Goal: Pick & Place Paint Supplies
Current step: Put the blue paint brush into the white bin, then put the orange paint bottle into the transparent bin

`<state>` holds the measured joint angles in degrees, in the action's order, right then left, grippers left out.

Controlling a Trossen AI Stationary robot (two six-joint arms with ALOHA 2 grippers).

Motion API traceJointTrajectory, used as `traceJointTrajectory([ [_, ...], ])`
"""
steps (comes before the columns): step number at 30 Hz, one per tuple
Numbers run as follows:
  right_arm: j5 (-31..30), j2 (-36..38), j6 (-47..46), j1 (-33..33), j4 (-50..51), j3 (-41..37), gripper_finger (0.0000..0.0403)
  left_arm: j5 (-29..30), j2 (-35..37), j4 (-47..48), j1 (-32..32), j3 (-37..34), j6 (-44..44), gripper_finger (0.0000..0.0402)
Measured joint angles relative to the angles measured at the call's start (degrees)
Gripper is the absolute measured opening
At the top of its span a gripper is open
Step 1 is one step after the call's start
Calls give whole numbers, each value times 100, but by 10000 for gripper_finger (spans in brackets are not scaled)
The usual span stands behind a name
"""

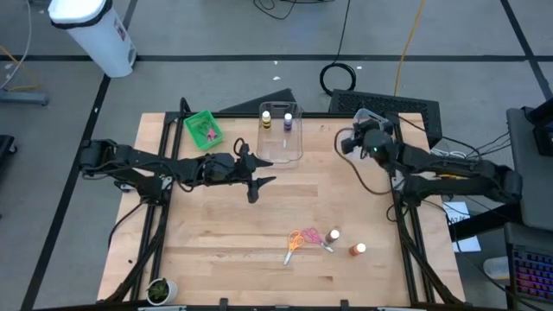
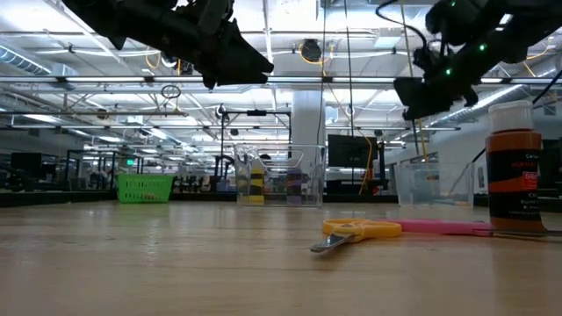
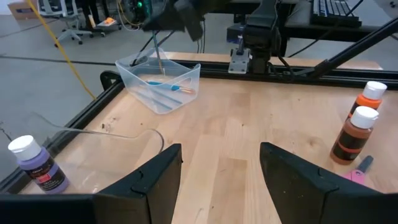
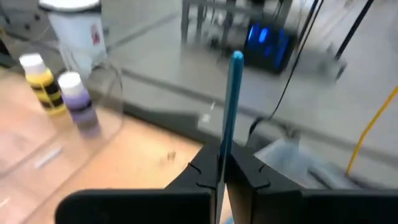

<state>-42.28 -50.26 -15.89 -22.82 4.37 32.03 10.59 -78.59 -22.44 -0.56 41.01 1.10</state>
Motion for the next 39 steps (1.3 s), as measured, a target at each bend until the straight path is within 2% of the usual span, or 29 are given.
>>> traceJointTrajectory([
  [5,999,-63,-536,-706,674,0,1,0,0,12,0,0,-15,225],
  [9,1379,-127,-907,-1015,1102,-1,2,2,0,45,0,-3,-38,225],
  [13,1473,-173,-1122,-1171,1227,-79,12,2,0,42,0,-4,-35,225],
  [19,1551,-175,-1789,-1333,1238,-329,60,2,0,39,0,-4,-17,225],
  [30,1572,-153,-1185,-1435,1054,-367,167,2,-2,33,0,-4,90,225],
  [34,2196,54,-1001,-1435,732,-369,189,2,-4,35,0,-4,90,225],
  [39,3499,590,-675,-1294,111,-369,195,2,-4,33,0,-4,92,225],
])
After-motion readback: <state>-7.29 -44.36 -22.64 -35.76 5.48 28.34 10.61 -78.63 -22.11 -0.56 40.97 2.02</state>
